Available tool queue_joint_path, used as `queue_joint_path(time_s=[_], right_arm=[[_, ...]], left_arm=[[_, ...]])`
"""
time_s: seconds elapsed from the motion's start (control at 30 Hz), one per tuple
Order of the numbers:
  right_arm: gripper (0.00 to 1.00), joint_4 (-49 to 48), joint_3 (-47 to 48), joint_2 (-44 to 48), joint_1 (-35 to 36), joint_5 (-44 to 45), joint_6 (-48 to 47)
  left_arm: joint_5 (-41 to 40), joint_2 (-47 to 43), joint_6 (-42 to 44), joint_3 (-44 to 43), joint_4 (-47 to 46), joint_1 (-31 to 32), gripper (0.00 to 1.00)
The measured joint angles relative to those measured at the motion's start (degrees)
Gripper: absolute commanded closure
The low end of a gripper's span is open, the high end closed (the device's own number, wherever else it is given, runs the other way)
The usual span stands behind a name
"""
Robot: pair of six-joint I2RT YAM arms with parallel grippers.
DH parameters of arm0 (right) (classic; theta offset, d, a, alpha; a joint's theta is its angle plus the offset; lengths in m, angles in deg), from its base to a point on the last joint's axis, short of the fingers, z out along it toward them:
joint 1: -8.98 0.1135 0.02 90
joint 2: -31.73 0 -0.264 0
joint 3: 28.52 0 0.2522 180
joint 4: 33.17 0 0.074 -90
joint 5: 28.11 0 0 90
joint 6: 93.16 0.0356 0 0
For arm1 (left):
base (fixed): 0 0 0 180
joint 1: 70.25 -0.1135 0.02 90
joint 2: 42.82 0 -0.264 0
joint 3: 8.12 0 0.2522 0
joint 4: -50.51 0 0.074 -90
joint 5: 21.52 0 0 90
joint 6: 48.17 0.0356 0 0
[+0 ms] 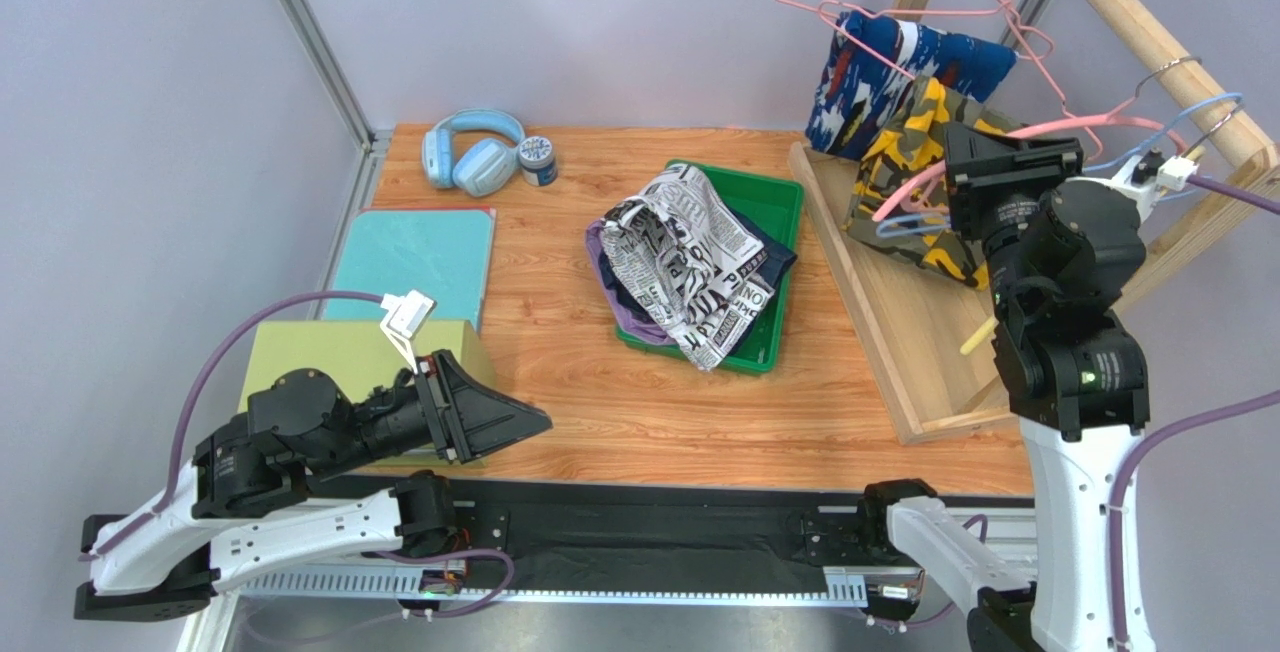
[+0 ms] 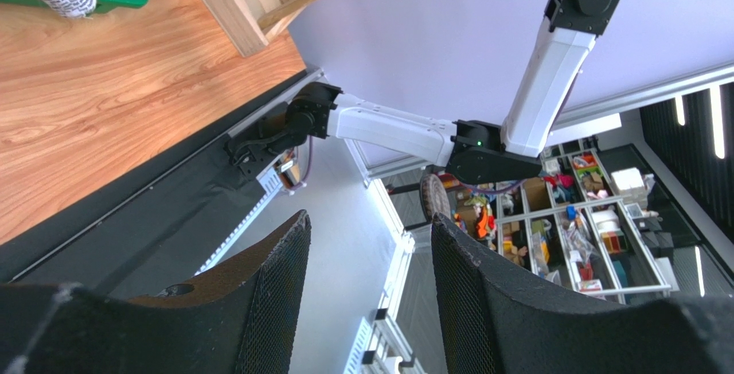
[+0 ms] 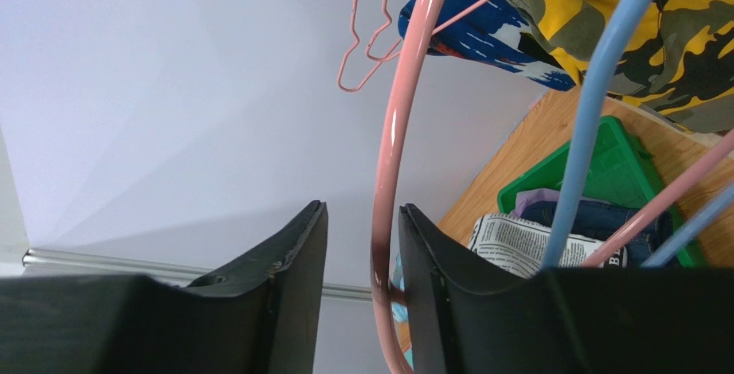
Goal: Remove the trousers from the hanger
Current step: Hang the hanger back to the clothesline with the right arm
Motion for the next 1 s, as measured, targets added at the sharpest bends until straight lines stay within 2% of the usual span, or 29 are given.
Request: queue_joint_path(time_s=[0.2,0.4,0.8,1.0], right_arm=[[0.38,1.97,-0.33,4.00,-0.02,-2.01,-3.74],[0.33,5.88,0.22,7.06,-0.09,-4.79,-9.31],[0.31,16.52,4.55,10.51,-0.09,-8.85,-20.65],[0.31,18.67,10.86,10.45,-0.09,-15.98,-25.09]], left_arm=[[0.22,0.00,-0.33,1.49,-1.31,0.00,0.40],[0.76,0.33,-0.48,2.58,-2.34,0.00,0.40],[1.57,1.44,-1.01,3.78,-3.78,0.00,0.40],[1.57,2.75,-0.98,3.78,-4.68,0.00,0.40]])
